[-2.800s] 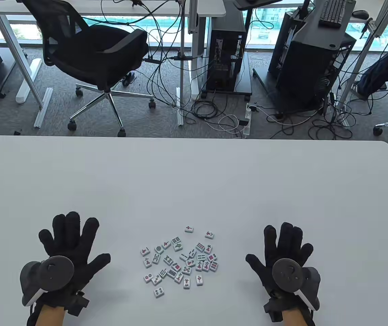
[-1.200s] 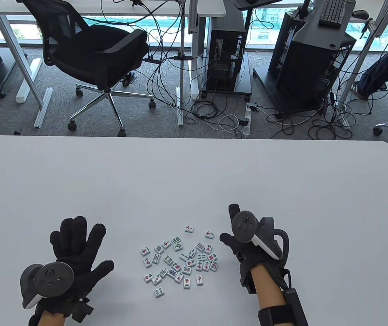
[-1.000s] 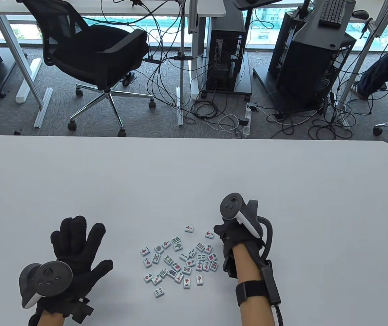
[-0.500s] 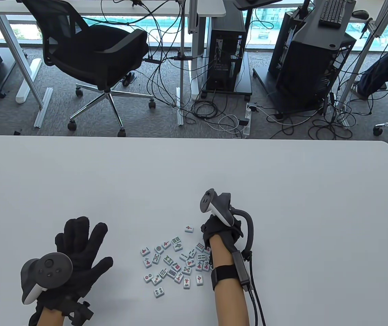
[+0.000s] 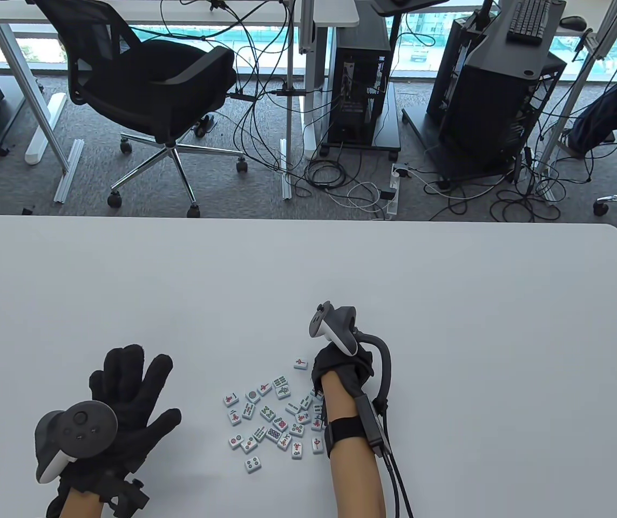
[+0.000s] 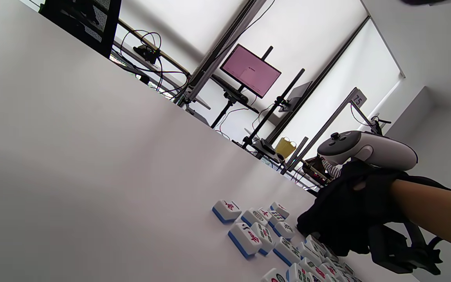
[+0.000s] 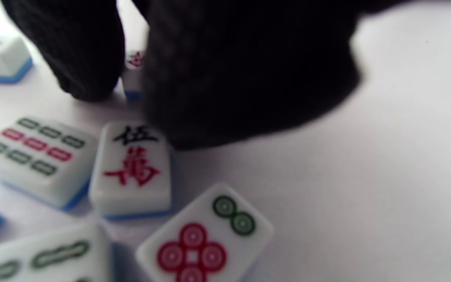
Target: Mahjong suit sorting
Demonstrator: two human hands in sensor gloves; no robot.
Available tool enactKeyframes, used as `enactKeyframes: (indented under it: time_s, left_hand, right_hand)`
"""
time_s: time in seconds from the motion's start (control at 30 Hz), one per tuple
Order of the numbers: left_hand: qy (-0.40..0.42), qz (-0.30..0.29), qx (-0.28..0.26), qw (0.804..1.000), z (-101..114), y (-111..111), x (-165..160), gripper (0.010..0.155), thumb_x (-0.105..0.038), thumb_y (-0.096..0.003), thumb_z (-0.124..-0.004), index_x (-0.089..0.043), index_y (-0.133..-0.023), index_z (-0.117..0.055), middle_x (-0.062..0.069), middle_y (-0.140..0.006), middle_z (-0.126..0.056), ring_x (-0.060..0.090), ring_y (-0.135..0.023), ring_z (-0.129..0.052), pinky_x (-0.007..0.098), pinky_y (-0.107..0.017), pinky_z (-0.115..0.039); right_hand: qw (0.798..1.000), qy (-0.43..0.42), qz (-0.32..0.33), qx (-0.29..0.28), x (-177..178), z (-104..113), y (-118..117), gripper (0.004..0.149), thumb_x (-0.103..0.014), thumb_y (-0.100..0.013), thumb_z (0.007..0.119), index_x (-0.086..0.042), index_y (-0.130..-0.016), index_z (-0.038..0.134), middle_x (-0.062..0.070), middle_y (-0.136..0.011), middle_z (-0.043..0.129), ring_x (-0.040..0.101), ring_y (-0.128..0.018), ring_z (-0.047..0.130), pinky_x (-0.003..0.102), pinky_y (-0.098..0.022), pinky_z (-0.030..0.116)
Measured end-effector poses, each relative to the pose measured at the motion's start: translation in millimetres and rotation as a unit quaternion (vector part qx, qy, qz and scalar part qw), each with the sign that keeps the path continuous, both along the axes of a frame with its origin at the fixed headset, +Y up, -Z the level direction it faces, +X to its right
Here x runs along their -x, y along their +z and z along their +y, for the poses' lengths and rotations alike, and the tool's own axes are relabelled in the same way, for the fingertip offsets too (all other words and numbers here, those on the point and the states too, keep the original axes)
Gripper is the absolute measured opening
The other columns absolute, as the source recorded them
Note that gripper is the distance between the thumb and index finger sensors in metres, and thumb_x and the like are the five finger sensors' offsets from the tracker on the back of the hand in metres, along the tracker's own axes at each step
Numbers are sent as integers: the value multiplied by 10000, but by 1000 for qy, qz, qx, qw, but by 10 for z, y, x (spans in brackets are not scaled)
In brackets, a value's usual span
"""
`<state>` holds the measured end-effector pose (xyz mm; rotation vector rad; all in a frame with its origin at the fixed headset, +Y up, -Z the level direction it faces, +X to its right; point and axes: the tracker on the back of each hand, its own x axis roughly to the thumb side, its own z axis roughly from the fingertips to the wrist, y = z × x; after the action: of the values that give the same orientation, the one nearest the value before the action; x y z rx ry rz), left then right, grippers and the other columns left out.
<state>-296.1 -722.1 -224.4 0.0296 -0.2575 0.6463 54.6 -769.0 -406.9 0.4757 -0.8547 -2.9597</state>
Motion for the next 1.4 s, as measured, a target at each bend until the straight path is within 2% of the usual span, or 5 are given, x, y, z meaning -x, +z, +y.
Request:
enactKeyframes:
  time_s: [0.37, 0.53, 0.67, 1.0, 1.4]
  left_hand:
    - [16, 0, -9, 1000, 41, 19, 24, 812, -778, -456, -549, -478, -1112, -175, -174, -1120, 139, 126, -1045, 240, 504, -697, 135]
    - [18, -2, -15, 1000, 61, 32, 24, 811, -776, -457, -550, -478, -1111, -175, -175, -1118, 141, 124, -1044, 242, 503, -697, 135]
    - [14, -6, -21, 1000, 70, 45, 0, 815, -777, -456, -548, -482, -1102, -147, -177, -1118, 142, 123, -1043, 244, 503, -698, 136]
    - [-3, -13, -18, 1000, 53, 48, -50, 821, -776, -455, -548, -481, -1095, -128, -179, -1119, 138, 121, -1044, 243, 502, -695, 140]
    - [-8, -7, -18, 1000, 66, 59, -47, 822, -774, -455, -547, -486, -1086, -107, -173, -1120, 140, 124, -1044, 241, 503, -693, 140]
  right_hand:
    - [995, -66, 50, -49, -143, 203, 4, 640, -443, -386, 881, 94, -729, 823, 99, -414, 995, 143, -104, 962, 245, -46, 847]
    - [964, -53, 203, -161, -286, 534, 248, 634, -433, -356, 899, 40, -771, 817, 100, -456, 996, 172, -155, 975, 274, -96, 860]
    - [929, -27, 318, -185, -490, 632, 603, 629, -434, -352, 889, 0, -800, 804, 85, -487, 992, 168, -181, 979, 269, -118, 863]
    - [904, 22, 407, -127, -794, 295, 1307, 621, -427, -360, 868, -28, -828, 783, 74, -507, 986, 163, -193, 977, 267, -124, 862]
    - [895, 62, 430, -98, -790, 70, 1404, 615, -416, -365, 839, -37, -842, 757, 70, -529, 976, 177, -216, 975, 284, -142, 861]
